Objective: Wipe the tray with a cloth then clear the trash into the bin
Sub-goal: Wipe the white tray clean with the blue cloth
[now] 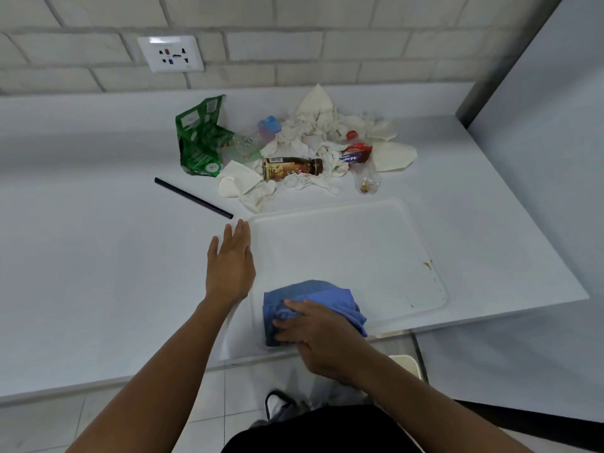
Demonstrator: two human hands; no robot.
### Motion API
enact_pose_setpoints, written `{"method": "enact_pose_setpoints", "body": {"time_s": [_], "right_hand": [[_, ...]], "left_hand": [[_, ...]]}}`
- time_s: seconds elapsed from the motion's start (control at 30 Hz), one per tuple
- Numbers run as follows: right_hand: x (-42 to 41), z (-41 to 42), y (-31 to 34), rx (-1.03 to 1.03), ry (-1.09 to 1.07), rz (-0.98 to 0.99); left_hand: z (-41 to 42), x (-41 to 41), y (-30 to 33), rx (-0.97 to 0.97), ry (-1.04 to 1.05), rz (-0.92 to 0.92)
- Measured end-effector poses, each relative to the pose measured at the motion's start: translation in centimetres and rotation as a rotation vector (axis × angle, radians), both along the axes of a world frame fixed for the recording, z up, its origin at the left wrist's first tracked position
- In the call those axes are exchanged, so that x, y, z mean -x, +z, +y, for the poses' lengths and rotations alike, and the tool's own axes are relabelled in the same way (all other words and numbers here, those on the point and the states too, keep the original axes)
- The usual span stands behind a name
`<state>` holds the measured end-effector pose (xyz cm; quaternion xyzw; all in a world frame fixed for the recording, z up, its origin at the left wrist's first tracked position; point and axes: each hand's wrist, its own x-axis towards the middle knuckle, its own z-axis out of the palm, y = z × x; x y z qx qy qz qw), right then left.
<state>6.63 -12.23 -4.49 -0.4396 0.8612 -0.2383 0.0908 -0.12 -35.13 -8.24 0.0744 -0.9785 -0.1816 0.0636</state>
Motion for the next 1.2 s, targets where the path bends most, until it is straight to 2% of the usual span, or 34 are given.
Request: {"method": "enact_pose_setpoints", "body": {"time_s": [0.17, 0.37, 0.43, 0.7, 0.77, 0.83, 0.9, 1.2], "right_hand": [[0.4, 2.5, 0.2, 0.106, -0.233, -0.017], [1.0, 2.8, 0.6, -0.103, -0.290, 0.037], [1.4, 3.0, 0.5, -0.106, -0.324, 0.074], [7.1, 2.0, -0.3, -0.340, -0.265, -0.057], [8.8, 2.4, -0.3, -0.280, -0.334, -0.027], [9.7, 3.4, 0.0, -0.149, -0.528, 0.035], [10.6, 4.6, 0.5, -0.149, -0.631, 0.064], [13.7, 9.1, 0.4, -0.080, -0.916, -0.028]], "left_hand": [[-0.3, -0.1, -0.1, 0.012, -0.028, 0.001], [0.3, -0.3, 1.2, -0.161, 0.043, -0.023], [1.2, -1.2, 1.6, -0.181, 0.082, -0.019], [3.6, -4.3, 0.3, 0.021, 0.050, -0.112], [3.4, -4.2, 0.2, 0.074, 0.007, -0.093], [3.2, -4.1, 0.0, 0.115, -0.068, -0.074], [3.1, -4.0, -0.1, 0.138, -0.133, -0.091], [3.1, -3.8, -0.1, 0.137, -0.097, -0.134]]}}
